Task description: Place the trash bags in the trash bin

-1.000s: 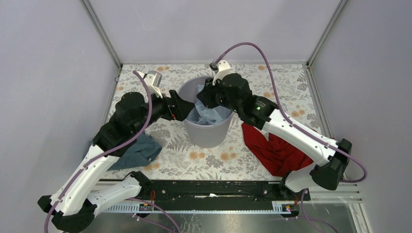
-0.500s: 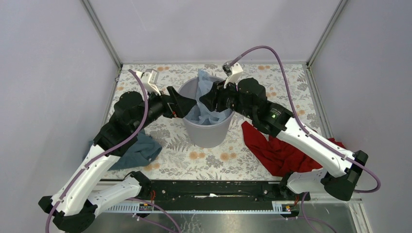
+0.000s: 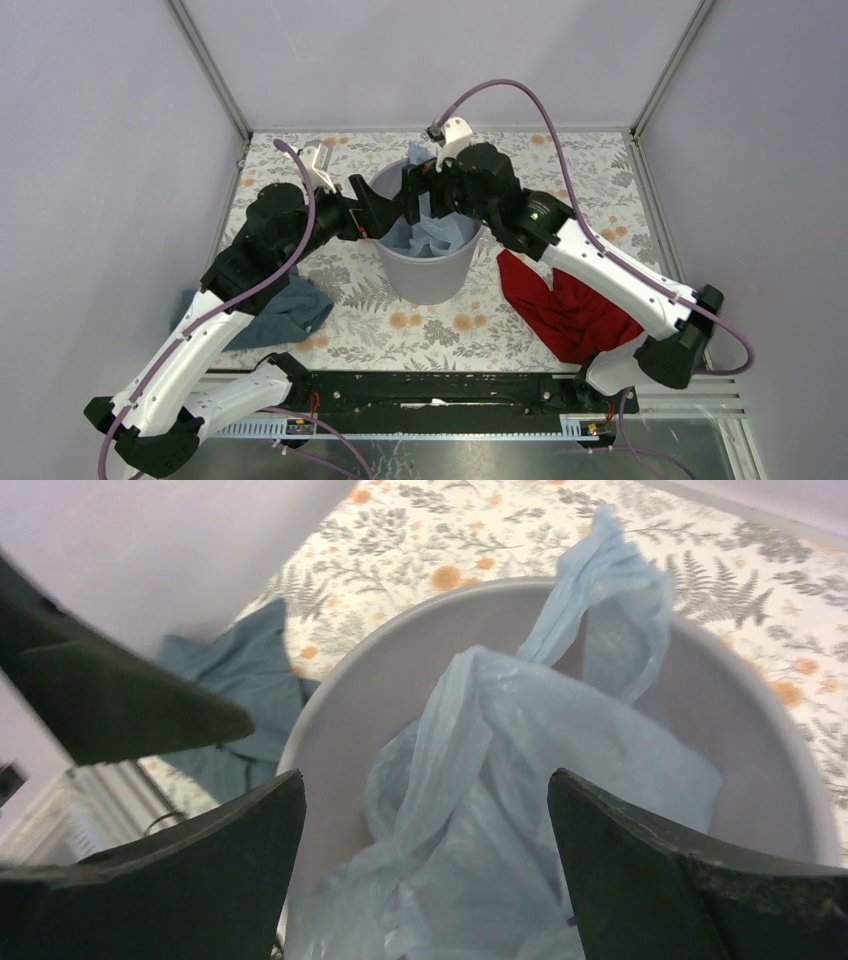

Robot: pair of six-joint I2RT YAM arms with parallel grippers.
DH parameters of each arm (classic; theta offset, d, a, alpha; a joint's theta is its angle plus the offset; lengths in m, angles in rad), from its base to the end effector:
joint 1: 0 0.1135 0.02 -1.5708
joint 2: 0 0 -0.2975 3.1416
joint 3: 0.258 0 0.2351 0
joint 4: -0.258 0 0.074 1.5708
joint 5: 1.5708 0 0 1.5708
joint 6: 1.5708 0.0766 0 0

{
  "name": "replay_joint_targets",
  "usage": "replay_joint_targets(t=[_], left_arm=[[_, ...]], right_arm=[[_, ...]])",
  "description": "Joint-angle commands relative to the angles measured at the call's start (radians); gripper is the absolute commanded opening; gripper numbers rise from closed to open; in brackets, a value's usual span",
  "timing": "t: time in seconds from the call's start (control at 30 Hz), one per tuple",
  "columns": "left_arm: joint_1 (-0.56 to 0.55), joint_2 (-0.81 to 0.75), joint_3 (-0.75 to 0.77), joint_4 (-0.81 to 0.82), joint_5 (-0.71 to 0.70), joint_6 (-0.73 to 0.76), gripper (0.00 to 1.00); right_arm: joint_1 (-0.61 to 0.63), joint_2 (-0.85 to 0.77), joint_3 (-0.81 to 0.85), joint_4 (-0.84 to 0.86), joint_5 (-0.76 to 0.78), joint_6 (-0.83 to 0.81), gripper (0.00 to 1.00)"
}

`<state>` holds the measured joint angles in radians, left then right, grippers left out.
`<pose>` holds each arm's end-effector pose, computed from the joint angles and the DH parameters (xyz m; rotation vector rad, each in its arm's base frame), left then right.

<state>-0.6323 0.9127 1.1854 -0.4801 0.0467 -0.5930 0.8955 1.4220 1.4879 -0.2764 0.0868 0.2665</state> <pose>0.1496 -0.1141 0.4369 0.0723 1.8723 -0.9100 0.2213 0.2657 0.4511 -0.5087 1.7731 0.7515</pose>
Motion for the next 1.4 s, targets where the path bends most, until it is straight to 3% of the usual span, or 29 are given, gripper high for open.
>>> replay_joint_targets(t=[0.0,0.13,0.23,0.3,0.33,0.6,0.73,1.03,1.3,1.37], left_arm=[[0.005,-0.016,0.041,0.009,-0.029,0.010,0.98],[0.005,-0.041,0.037,-0.028,-0.089,0.029,0.99],[0.005,-0.037,0.039,-0.042,-0.092,0.036,0.99],[0.005,-0.019,0.049,-0.039,-0.083,0.040,0.99],[0.005,-0.006,0.056,-0.033,-0.081,0.044,0.99],[0.005,0.187,0.152,0.024,-0.051,0.091,0.99],[0.005,0.272,0.203,0.027,-0.111,0.118,0.98],[0.005,0.354,0.274,0.044,-0.268,0.173,0.88],[0.005,0.465,0.330,0.065,-0.229,0.199,0.86],[0.005,0.490,0.352,0.066,-0.242,0.209,0.78]], right_arm=[[-0.004,0.092,0.164,-0.112,0.105,-0.094,0.91],[-0.003,0.102,0.210,-0.159,0.174,-0.096,0.53],[-0.004,0.034,0.158,-0.117,0.164,-0.078,0.18],[-0.004,-0.007,0.131,-0.095,0.145,-0.052,0.02],[-0.004,-0.026,0.117,-0.085,0.131,-0.041,0.00],[-0.003,-0.123,0.041,-0.015,0.098,-0.001,0.00],[-0.003,-0.150,0.024,-0.011,0.097,0.003,0.00],[-0.003,-0.196,-0.016,-0.011,0.128,-0.003,0.00],[-0.003,-0.211,-0.018,-0.016,0.128,0.000,0.00],[-0.004,-0.210,-0.015,-0.020,0.131,0.000,0.00]])
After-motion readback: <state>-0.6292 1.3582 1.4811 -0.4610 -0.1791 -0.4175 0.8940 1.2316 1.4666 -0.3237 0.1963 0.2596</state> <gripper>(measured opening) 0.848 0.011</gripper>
